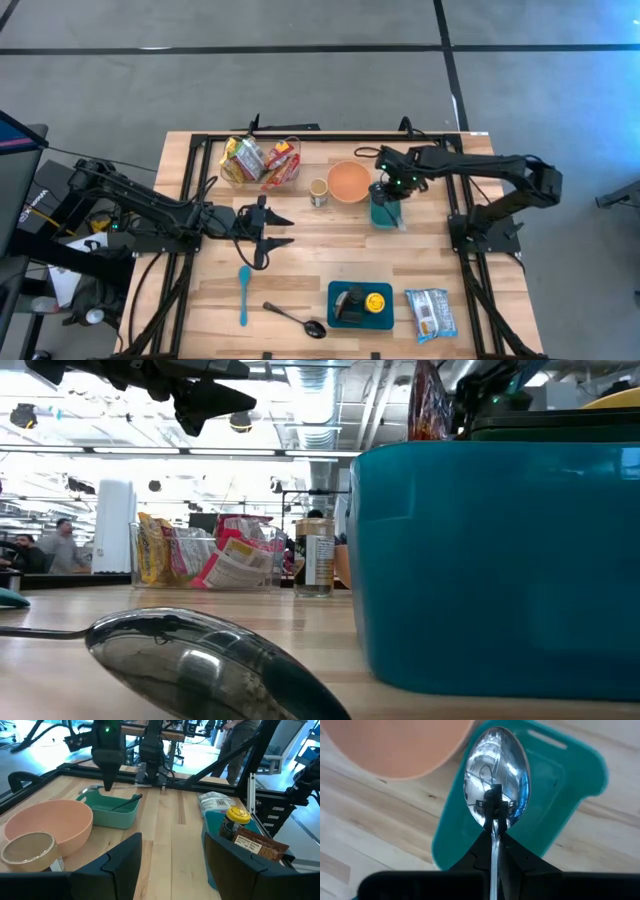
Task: Pick & Place Food Item
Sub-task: Put the silver spoon into the green bin, then put the black spoon into the green bin
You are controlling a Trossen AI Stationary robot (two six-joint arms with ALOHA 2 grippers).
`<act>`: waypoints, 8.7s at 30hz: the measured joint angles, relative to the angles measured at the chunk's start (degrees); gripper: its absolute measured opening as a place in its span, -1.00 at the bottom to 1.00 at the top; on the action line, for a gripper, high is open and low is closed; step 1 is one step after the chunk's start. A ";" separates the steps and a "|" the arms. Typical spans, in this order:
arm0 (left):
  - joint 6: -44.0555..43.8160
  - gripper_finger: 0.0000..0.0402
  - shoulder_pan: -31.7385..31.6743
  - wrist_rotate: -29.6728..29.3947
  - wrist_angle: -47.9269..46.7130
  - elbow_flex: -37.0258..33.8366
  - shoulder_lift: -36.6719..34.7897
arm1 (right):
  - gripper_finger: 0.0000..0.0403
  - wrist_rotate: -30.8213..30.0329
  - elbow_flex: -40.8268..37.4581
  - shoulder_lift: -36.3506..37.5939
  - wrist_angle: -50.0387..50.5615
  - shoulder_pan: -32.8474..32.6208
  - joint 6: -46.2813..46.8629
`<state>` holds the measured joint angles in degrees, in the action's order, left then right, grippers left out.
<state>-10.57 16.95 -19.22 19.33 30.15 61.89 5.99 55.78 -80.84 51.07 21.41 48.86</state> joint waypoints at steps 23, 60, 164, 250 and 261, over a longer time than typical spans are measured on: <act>0.00 0.05 0.00 -0.04 0.00 0.00 0.00 | -0.92 7.60 0.01 -10.40 -1.51 7.18 -2.62; 0.00 0.05 0.01 -0.04 -0.02 0.00 0.00 | -0.69 10.68 0.04 -9.68 -3.55 7.65 -3.86; 6.68 -0.30 23.30 1.63 -14.68 27.06 37.08 | -0.69 -51.29 0.01 15.87 -15.58 -47.59 -8.33; 0.66 -0.67 21.53 7.15 -11.87 27.08 50.69 | -0.69 -51.27 0.03 15.84 -15.60 -47.59 -8.26; 0.63 -0.91 21.53 7.11 -11.87 27.08 50.69 | -0.69 -51.25 0.03 15.84 -15.60 -47.59 -8.26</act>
<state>-9.93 38.48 -12.12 7.46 57.23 112.57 -45.25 55.81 -64.99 35.46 -26.17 40.60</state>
